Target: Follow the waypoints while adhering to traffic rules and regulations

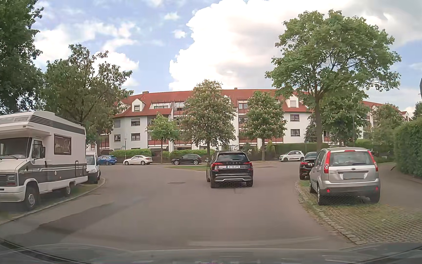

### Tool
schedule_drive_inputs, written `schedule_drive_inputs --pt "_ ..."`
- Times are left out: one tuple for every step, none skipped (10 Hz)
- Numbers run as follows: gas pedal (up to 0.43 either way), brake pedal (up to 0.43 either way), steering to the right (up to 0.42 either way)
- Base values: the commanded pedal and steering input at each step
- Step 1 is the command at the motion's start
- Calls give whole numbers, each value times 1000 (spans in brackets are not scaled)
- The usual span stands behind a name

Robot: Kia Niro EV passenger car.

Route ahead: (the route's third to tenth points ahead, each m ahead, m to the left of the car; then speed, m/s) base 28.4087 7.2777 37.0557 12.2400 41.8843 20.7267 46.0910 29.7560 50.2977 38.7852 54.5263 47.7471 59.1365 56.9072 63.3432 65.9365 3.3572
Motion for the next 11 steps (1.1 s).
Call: schedule_drive_inputs --pt "0 18 14" --pt "0 18 13" --pt "0 24 13" --pt "0 18 13" --pt "0 24 12" --pt "0 24 10" --pt "0 24 9" --pt "8 18 9" --pt "39 24 7" --pt "59 24 3" --pt "87 18 -3"
